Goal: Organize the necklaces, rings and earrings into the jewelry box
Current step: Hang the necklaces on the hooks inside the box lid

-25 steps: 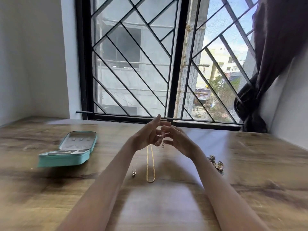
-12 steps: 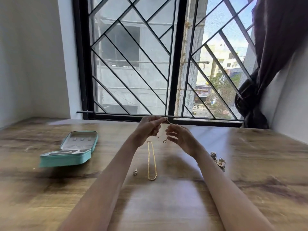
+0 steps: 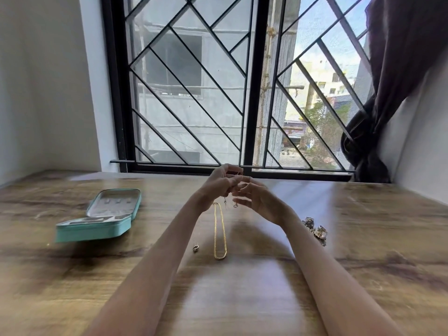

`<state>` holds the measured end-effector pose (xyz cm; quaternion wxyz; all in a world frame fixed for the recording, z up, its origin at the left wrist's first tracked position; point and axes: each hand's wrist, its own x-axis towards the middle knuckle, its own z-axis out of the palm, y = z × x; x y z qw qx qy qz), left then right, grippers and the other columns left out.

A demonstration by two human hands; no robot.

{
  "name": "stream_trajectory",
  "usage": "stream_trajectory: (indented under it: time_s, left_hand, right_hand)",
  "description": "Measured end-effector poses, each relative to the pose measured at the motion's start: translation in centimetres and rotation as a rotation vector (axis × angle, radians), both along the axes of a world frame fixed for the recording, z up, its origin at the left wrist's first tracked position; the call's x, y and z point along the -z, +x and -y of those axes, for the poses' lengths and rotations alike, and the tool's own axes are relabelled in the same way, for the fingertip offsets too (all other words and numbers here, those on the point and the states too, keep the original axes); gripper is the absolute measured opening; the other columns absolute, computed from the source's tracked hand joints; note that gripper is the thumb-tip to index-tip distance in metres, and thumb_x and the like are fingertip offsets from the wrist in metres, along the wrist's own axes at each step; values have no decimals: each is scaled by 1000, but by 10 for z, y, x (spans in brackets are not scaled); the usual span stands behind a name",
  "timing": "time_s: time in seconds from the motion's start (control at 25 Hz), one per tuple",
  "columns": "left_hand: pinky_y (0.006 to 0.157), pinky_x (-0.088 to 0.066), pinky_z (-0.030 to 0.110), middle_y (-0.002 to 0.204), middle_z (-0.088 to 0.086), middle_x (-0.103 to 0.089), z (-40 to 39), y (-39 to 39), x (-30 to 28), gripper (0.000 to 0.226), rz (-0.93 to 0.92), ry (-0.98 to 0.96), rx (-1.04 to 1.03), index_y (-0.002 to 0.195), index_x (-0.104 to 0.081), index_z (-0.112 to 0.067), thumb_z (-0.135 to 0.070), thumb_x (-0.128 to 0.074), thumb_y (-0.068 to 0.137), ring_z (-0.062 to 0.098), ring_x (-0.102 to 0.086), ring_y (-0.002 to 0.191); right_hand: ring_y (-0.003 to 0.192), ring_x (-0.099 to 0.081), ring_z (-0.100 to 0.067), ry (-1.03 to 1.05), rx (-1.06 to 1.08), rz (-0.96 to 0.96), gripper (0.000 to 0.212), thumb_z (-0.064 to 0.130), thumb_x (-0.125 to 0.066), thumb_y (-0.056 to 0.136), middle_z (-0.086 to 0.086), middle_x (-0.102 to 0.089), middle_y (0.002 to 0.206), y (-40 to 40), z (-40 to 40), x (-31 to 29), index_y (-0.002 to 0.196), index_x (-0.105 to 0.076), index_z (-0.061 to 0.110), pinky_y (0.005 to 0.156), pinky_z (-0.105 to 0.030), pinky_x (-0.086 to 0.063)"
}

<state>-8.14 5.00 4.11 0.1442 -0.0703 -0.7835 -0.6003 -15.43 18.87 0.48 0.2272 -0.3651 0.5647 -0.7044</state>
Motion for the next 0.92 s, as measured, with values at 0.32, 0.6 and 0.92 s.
stream_trajectory:
  time_s: [0.32,0.6,0.92]
  left_hand:
    - [44,-29,17,54,-8,-49,0,-4,3,27,6,-16,10,120,-47,-12,-11,-53,94,6,-38,49]
    - [47,-26,19,59,-4,-36,2,-3,1,22,14,117,19,119,-46,-12,-11,-45,97,6,-30,45]
    - [49,-31,22,50,-9,-43,4,-3,0,27,-52,159,9,122,-48,-9,-5,-41,96,7,-33,46]
  right_hand:
    - [74,-57,-16,7,17,-34,32,9,-55,78,-3,-62,81,5,1,-5,110,-55,7,81,-30,-53]
    - [48,-38,-10,-249,128,268,21,3,-41,81,3,-39,55,6,-1,-13,95,-53,13,56,-22,-46]
    - [51,-32,-8,88,85,97,24,31,-46,93,5,-37,55,10,-3,-12,105,-62,16,56,-22,-35]
